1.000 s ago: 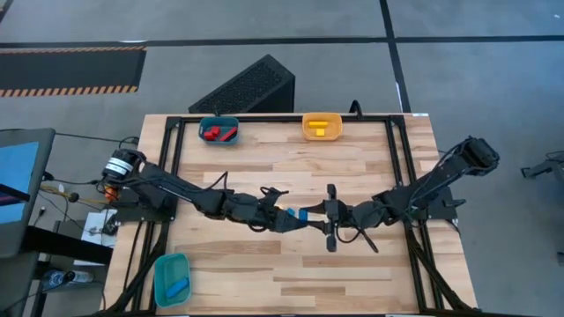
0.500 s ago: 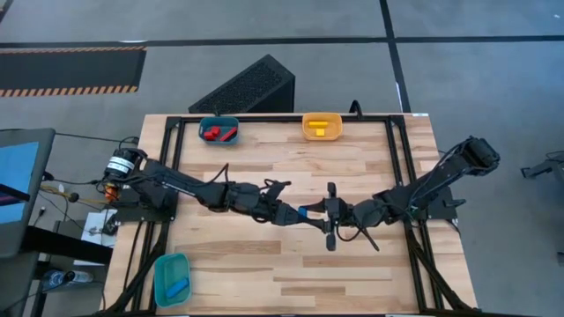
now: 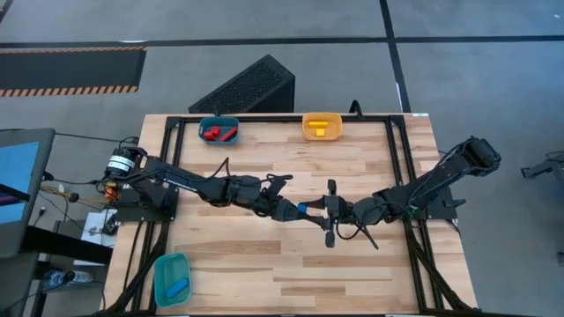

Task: Sort & place blocks by color
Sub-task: Put the right blue block into the green bin

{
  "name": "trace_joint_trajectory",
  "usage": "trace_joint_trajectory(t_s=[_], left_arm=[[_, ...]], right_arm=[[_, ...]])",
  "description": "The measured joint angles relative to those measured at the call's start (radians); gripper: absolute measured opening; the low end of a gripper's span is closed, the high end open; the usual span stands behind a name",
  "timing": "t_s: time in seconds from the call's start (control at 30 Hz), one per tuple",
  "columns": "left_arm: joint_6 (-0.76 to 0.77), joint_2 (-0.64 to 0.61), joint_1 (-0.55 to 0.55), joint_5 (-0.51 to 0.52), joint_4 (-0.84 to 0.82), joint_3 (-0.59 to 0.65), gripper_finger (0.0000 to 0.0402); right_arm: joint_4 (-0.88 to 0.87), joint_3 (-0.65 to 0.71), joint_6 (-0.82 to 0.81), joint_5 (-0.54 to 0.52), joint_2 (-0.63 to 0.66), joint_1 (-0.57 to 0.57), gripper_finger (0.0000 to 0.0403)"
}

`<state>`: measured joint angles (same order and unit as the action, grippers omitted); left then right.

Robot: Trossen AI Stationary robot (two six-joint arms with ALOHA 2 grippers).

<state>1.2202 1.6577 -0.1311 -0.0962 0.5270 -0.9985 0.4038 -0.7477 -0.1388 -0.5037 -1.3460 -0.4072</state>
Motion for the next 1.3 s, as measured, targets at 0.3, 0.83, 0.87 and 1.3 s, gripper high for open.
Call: trace_joint_trajectory(t_s=[0.3,0.83,0.87,1.3], left_arm=[[-0.064,-0.003,0.005,0.004,-0.016,0.000,0.0137],[-0.079,0.001,0.008,-0.015,-0.011,-0.001,0.0149],[-0.079,0.001,0.009,-0.014,-0.011,-0.001,0.0156],[-0.075,0.002,0.017,0.058,0.009,-0.006,0.0183]], right_arm=[[-0.008,-0.014,0.196,0.000,-0.002,0.000,0.0123],[-0.069,-0.038,0.267,0.002,-0.003,-0.016,0.0123],[-0.067,-0.038,0.271,0.003,-0.003,-0.016,0.0123],[-0.069,-0.038,0.301,0.017,-0.005,-0.019,0.0124]])
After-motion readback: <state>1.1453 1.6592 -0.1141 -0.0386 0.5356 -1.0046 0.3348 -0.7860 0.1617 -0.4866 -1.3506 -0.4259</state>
